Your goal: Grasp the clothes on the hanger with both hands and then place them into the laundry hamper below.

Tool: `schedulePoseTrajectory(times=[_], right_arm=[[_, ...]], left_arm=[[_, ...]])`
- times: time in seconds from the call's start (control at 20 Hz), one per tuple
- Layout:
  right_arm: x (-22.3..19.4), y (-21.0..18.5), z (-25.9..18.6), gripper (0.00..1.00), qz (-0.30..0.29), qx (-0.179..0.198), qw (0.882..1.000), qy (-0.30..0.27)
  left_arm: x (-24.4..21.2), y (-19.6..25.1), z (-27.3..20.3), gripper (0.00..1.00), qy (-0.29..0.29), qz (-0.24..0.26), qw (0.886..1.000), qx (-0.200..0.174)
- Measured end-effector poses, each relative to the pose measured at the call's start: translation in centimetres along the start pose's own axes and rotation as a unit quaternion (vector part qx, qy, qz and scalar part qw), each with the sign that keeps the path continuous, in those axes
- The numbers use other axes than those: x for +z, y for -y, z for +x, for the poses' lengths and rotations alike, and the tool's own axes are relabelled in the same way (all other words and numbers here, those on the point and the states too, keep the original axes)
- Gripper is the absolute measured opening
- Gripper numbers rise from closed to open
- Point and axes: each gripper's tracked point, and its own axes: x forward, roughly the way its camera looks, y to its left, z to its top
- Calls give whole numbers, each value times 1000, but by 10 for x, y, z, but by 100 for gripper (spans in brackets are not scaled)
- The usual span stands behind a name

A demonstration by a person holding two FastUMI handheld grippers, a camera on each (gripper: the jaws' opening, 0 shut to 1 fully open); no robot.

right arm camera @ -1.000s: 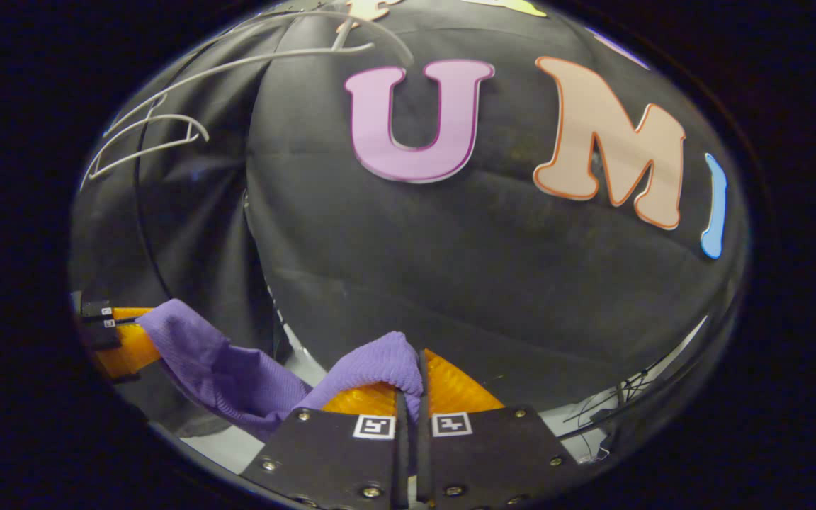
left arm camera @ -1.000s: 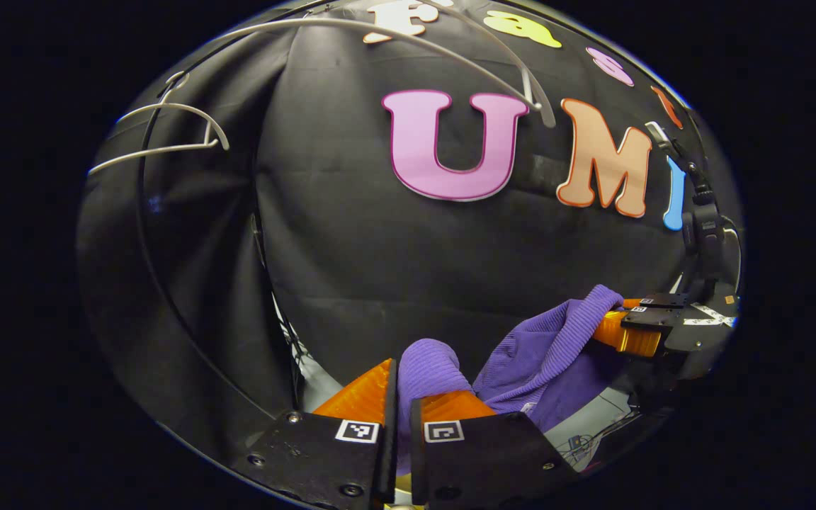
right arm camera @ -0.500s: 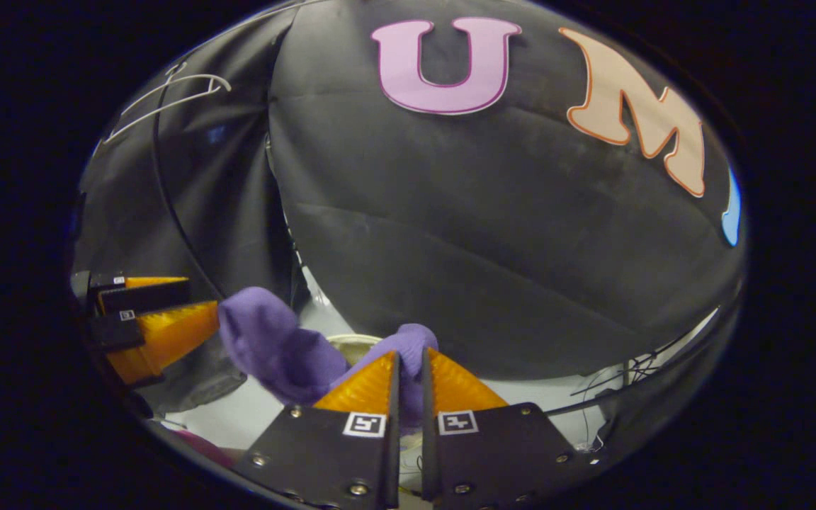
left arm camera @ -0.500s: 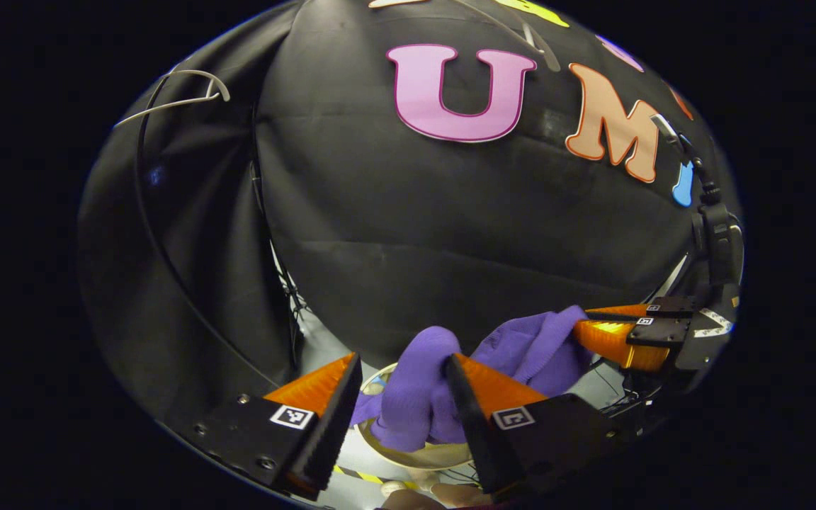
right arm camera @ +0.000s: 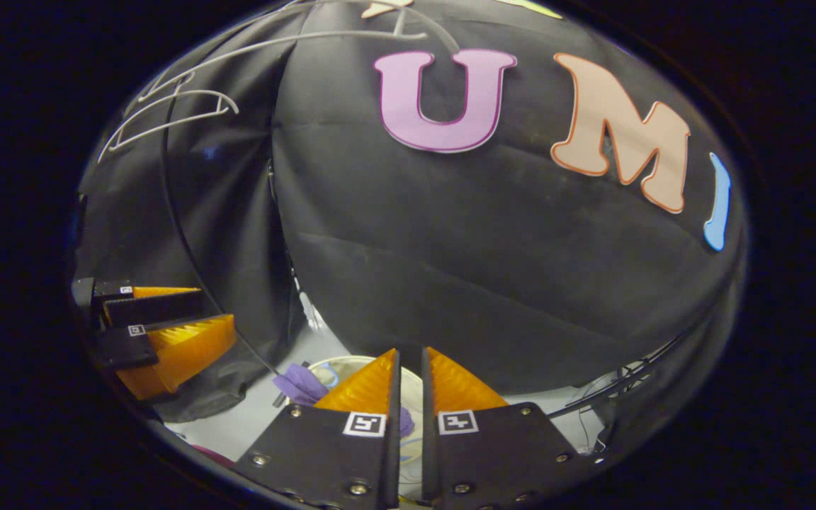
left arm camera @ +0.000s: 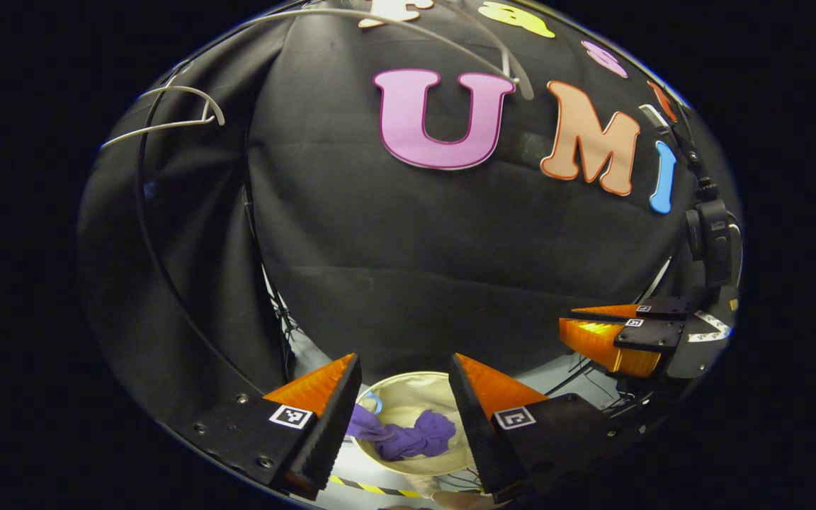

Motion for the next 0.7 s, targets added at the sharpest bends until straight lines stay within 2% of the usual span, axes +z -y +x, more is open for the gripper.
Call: schedulePoseTrajectory(times=[0.2, 0.25, 0.35, 0.4, 0.65, 0.7], right_arm=[[25, -8, -48, 13, 19, -28, 998, 59], [34, -10, -65, 13, 26, -37, 996, 74], [47, -17, -100, 12, 42, -51, 993, 103], [52, -21, -118, 12, 49, -59, 990, 117], [65, -36, -200, 14, 66, -95, 977, 177], [66, -36, -216, 17, 67, -102, 975, 187]], left_arm=[[28, 4, -43, 78, 44, 11, 999, -21], [34, 4, -58, 84, 54, 15, 998, -27], [42, 4, -81, 75, 73, 21, 996, -38], [46, 6, -96, 82, 81, 23, 995, -44], [63, 12, -172, 88, 126, 22, 989, -73], [67, 14, -188, 92, 137, 22, 987, -76]])
